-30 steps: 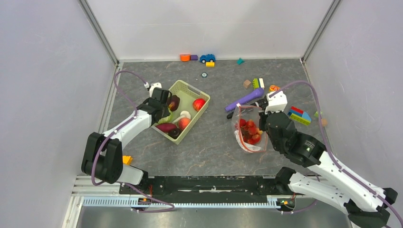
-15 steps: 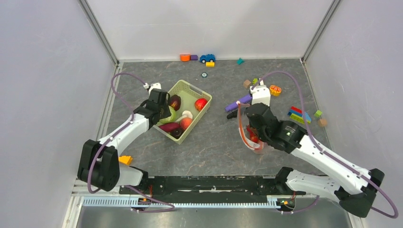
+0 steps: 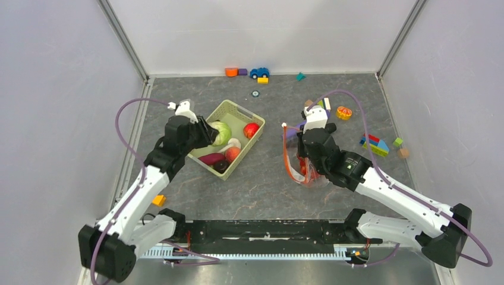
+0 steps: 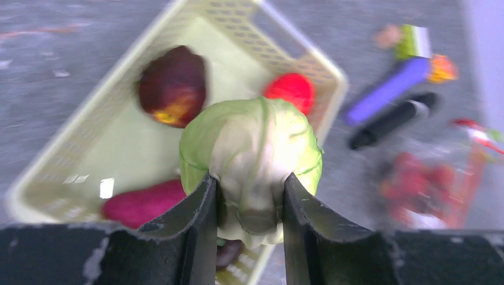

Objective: Place the food in the zip-top bag and seal the zipper

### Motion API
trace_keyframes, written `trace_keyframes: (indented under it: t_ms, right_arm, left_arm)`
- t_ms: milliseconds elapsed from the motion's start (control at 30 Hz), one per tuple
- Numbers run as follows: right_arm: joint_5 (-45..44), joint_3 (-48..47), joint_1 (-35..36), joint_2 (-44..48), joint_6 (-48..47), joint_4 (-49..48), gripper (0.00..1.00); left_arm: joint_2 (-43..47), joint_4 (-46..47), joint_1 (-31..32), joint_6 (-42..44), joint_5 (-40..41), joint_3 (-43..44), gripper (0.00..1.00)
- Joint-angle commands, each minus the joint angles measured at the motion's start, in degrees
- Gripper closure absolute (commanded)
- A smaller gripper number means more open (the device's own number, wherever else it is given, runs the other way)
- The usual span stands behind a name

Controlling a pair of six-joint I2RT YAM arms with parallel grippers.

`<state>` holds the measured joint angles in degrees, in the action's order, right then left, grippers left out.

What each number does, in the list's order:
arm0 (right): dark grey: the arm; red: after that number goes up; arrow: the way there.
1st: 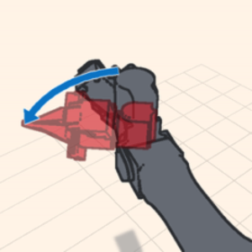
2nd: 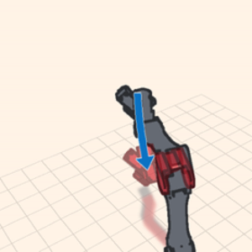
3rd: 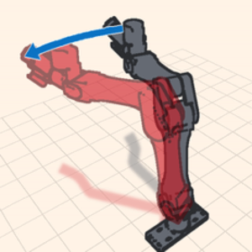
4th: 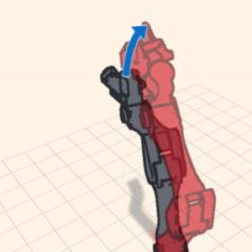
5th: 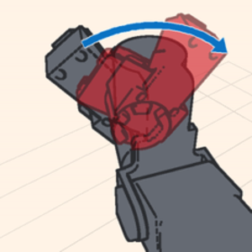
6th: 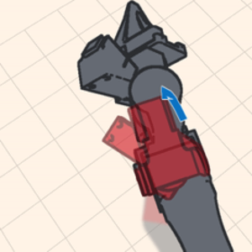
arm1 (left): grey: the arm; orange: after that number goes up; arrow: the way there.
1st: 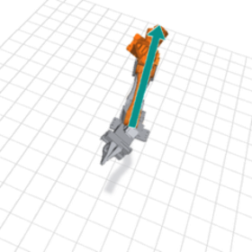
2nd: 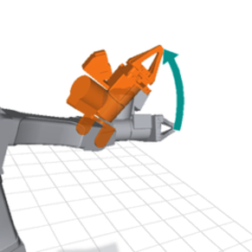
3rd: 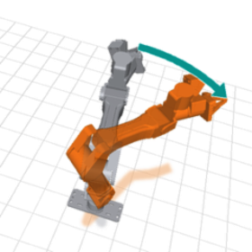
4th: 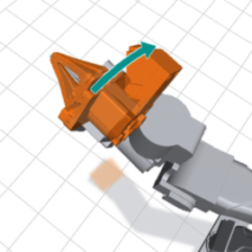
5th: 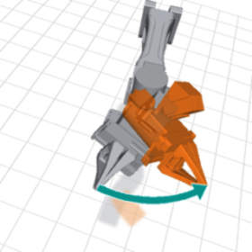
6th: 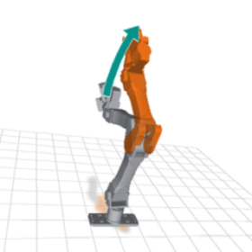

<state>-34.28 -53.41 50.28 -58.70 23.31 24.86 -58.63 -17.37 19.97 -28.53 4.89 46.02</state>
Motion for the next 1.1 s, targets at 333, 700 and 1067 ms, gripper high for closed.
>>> trace_keyframes:
  t_ms: [333,700,1067]
  right_arm:
    - [4.75,3.18,-0.10,5.71,1.70,-8.59,1.00]
    - [12.71,6.59,-0.05,9.29,2.00,-14.16,1.00]
    - [17.58,8.83,-0.12,11.08,4.14,-17.74,1.00]
  left_arm:
    - [3.27,31.52,14.83,-4.66,-42.74,-3.64,0.98]
    - [-10.48,25.40,26.62,1.25,-35.29,5.80,0.98]
    - [-18.24,14.01,33.19,6.56,-17.31,14.16,0.98]
